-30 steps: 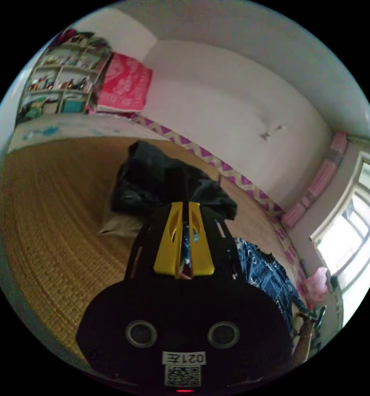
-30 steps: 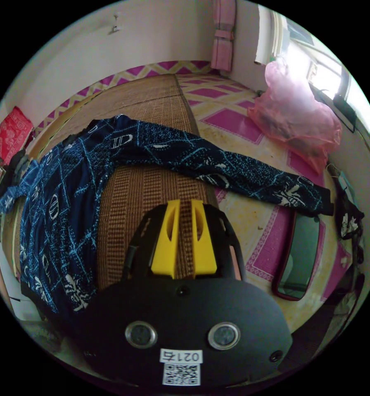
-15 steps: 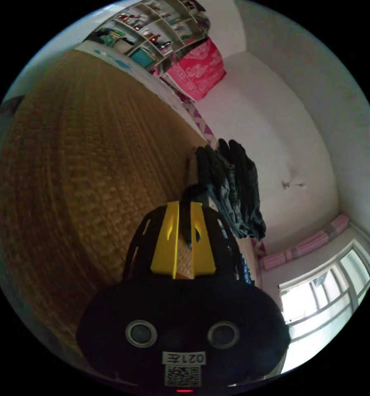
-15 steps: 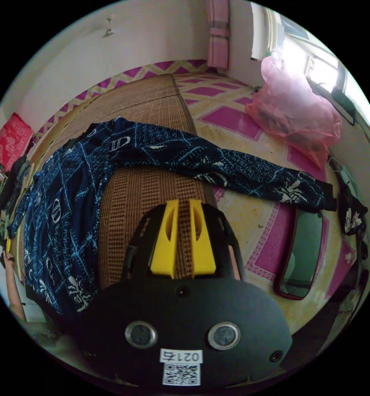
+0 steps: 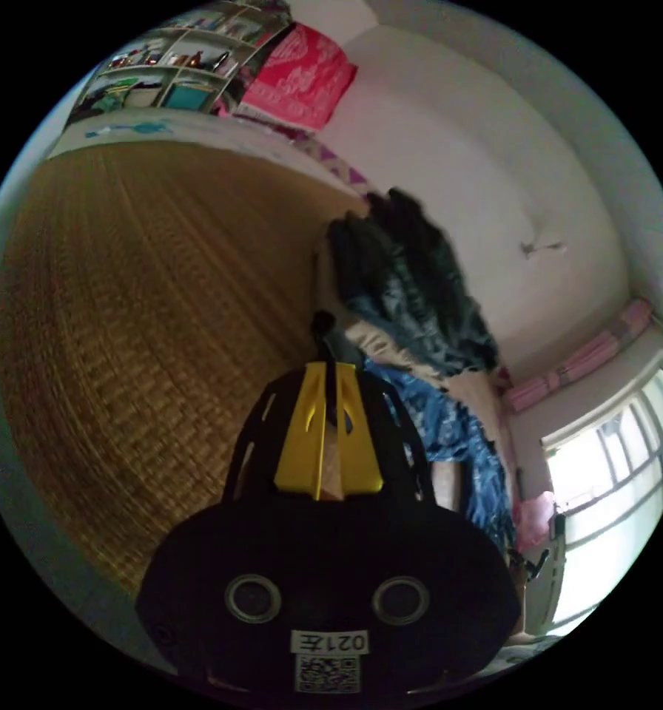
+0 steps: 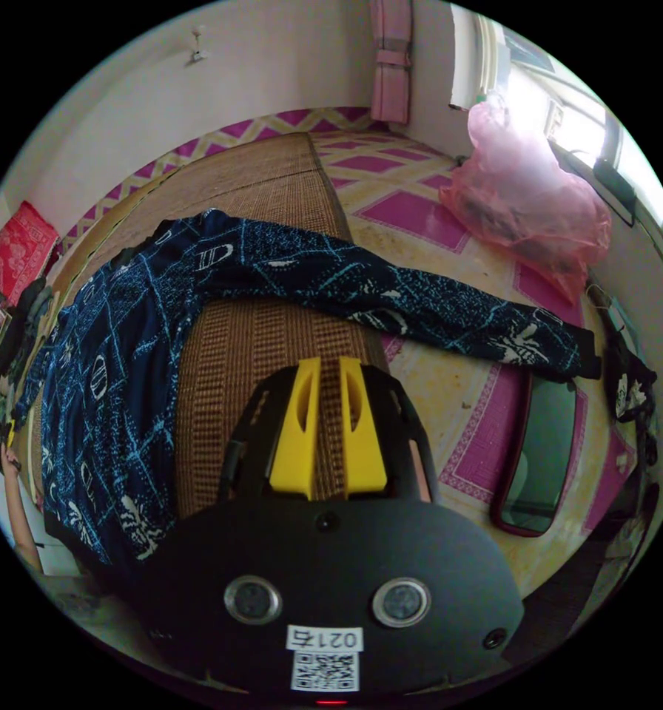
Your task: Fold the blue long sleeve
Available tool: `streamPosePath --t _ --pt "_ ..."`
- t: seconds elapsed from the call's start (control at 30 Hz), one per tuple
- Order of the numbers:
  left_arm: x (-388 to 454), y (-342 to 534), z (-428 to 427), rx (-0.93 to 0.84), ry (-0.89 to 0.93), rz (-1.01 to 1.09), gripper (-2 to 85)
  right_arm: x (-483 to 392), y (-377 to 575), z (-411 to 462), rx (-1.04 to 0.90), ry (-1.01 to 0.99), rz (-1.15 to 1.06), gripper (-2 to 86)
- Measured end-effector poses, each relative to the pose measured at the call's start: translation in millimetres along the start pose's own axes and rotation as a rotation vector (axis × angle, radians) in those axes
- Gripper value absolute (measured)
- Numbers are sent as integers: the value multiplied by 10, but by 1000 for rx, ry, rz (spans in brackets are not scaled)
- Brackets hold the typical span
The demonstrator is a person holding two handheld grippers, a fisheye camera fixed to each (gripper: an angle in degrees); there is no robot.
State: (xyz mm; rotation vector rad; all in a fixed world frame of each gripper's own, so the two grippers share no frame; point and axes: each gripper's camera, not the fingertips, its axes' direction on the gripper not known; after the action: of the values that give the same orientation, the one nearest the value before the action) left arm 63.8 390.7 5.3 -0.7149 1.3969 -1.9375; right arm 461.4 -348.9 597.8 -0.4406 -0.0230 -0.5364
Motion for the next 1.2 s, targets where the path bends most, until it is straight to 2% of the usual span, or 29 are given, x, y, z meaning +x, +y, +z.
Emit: streamPosePath --t 0.03,0.1,0.17,0.2,0.27,0.37,0.47,0.67,0.93,1.1,1.2 --pt "68 -23 -134 55 64 37 -4 -5 2 0 0 -1 1 51" --pt "79 -41 -176 40 14 32 -5 -10 5 0 0 -5 2 51" --pt "-203 -38 143 -182 -50 -140 -4 -20 8 2 0 -7 2 51" --pt "-272 -15 184 -197 -28 -175 -2 -23 8 2 0 -8 2 51" --pt "-400 43 151 -126 91 -232 12 -28 10 3 0 -13 4 51" --pt "-353 68 161 -95 39 -182 60 -36 10 6 0 -17 7 51" --pt "-373 125 259 -89 123 -199 71 -62 7 10 0 -11 4 51" --pt "-335 413 589 -117 96 -299 -2 -95 -2 23 1 -9 3 51" --pt "-277 1060 1040 -71 223 -332 -9 -137 -25 49 1 -3 0 51" --pt "393 1360 1090 -16 221 -175 -9 -143 -44 71 1 -7 1 51" --pt "1327 1461 1074 11 256 28 -10 -166 -57 86 1 -3 -8 51"
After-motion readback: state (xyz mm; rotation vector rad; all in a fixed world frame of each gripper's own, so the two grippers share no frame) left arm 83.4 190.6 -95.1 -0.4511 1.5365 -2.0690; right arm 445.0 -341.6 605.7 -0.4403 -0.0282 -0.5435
